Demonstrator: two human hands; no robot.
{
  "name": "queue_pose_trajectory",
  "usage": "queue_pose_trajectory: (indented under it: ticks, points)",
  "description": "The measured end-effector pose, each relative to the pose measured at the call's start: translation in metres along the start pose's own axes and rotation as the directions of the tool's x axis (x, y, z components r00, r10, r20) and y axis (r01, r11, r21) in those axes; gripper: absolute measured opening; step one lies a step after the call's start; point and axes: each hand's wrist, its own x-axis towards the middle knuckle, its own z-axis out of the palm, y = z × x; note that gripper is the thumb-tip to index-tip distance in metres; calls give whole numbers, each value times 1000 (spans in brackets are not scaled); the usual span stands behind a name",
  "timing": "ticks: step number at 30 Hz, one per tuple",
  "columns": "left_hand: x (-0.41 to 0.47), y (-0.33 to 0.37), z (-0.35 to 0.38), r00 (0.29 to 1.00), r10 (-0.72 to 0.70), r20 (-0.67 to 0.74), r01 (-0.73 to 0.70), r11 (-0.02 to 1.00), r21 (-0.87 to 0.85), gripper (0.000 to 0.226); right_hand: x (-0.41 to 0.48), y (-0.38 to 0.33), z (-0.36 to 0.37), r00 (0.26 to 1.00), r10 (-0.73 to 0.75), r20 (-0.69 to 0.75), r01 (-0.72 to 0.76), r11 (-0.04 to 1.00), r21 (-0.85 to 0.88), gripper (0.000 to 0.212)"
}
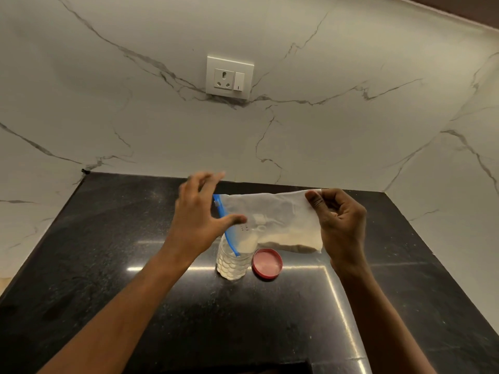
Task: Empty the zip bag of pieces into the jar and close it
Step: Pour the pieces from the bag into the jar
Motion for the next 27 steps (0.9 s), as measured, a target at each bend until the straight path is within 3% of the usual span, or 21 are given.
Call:
queue_pose_trajectory:
  ticks: [2, 5, 7, 9, 11, 13, 15, 16, 18, 20, 23, 25, 27]
  points:
    - [16, 30, -7, 974, 227, 0, -226, 972, 64, 87, 0, 1, 0, 1000, 1, 7, -1, 1000, -17, 7]
    - [47, 73, 2, 901, 355, 250, -370, 929, 11, 63, 1, 0, -1, 999, 29, 18, -29, 1000, -1, 10]
    - [62, 91, 13, 853, 355, 381, -392, 920, 21, 41, 1, -1, -3, 998, 52, 27, -52, 999, 16, 18]
    - [70, 97, 23, 846, 347, 404, -377, 926, -5, 21, 1, 0, -6, 996, 80, 32, -82, 994, 74, 26]
    - [72, 97, 29, 850, 347, 396, -371, 928, -15, 15, -1, 4, -11, 994, 100, 43, -105, 986, 127, 31]
    - [70, 94, 32, 850, 339, 404, -350, 935, -48, 14, -2, 12, -18, 984, 157, 87, -171, 967, 191, 51]
    - [69, 92, 35, 848, 333, 412, -326, 941, -89, 14, -6, 24, -25, 943, 267, 200, -303, 935, 185, 77]
    - [68, 92, 35, 848, 334, 411, -321, 941, -102, 15, -10, 30, -27, 915, 303, 267, -346, 929, 132, 80]
    - [67, 93, 37, 852, 342, 397, -324, 939, -114, 17, -20, 43, -27, 882, 316, 350, -355, 933, 54, 60]
    - [65, 95, 37, 854, 345, 389, -327, 938, -113, 18, -28, 51, -25, 902, 308, 303, -346, 935, 81, 31]
    - [58, 90, 34, 872, 383, 307, -364, 924, -118, 18, -31, 55, -21, 928, 299, 221, -333, 934, 132, 20]
    - [48, 77, 30, 917, 381, 119, -367, 922, -121, 22, -31, 55, -17, 938, 296, 182, -323, 936, 140, 18]
    - [30, 54, 22, 957, 252, -142, -273, 948, -164, 28, -31, 55, -14, 942, 304, 142, -324, 934, 153, 20]
